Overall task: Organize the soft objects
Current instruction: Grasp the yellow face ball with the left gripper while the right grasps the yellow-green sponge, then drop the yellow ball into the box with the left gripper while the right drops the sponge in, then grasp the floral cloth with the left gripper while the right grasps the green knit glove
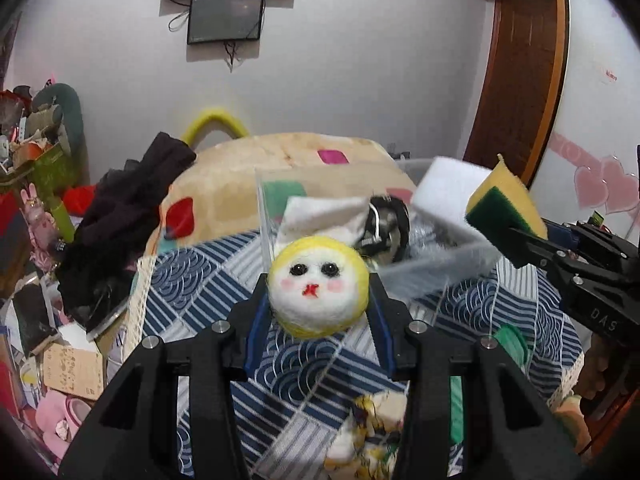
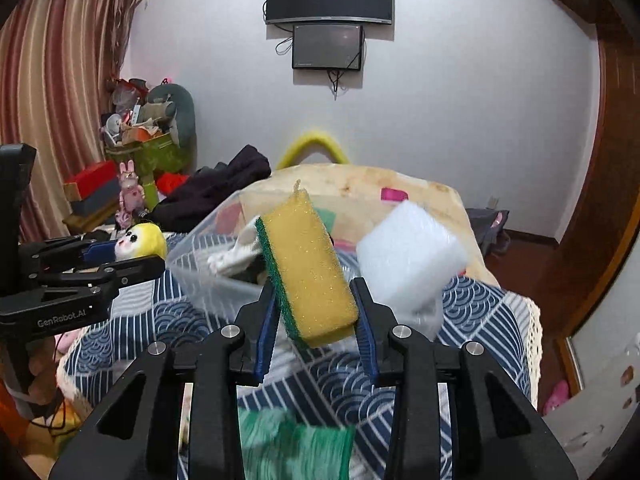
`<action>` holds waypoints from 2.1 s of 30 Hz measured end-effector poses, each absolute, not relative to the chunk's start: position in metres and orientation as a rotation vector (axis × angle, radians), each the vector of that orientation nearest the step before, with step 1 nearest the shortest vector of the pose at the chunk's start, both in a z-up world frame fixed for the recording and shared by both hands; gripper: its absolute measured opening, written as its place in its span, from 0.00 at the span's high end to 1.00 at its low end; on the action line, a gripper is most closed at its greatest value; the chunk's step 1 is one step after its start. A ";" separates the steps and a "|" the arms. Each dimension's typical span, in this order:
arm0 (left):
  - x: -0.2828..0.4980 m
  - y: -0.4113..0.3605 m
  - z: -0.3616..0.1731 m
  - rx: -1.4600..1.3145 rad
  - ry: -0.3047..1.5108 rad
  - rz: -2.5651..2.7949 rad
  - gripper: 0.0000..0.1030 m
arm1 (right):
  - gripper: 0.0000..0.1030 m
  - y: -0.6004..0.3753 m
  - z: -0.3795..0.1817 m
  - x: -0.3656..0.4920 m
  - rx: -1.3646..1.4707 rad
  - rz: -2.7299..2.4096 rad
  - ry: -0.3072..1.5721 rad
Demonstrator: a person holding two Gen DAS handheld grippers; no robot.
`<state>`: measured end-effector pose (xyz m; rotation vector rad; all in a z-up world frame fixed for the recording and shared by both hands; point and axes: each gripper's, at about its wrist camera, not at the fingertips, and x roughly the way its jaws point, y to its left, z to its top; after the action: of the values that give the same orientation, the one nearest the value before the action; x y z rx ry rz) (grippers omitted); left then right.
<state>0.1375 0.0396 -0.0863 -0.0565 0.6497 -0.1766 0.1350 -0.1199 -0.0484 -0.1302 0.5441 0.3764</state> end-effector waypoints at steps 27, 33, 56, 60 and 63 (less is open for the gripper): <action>0.227 0.017 -0.111 0.017 0.713 -0.154 0.46 | 0.59 -0.110 -0.073 0.179 -0.116 0.349 0.708; 0.214 0.017 -0.102 0.016 0.672 -0.162 0.32 | 0.29 -0.115 -0.065 0.168 -0.127 0.353 0.674; 0.139 0.040 -0.094 -0.038 0.690 -0.163 0.11 | 0.06 -0.153 -0.062 0.115 -0.145 0.278 0.665; 0.127 0.037 -0.114 -0.027 0.747 -0.160 0.11 | 0.06 -0.158 -0.083 0.108 -0.121 0.295 0.737; 0.118 0.031 -0.129 -0.022 0.785 -0.173 0.11 | 0.05 -0.154 -0.100 0.107 -0.106 0.323 0.800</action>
<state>0.1178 0.0306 -0.1292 -0.0223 0.7847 -0.1732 0.1071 -0.1544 -0.0997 -0.1061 0.7999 0.3231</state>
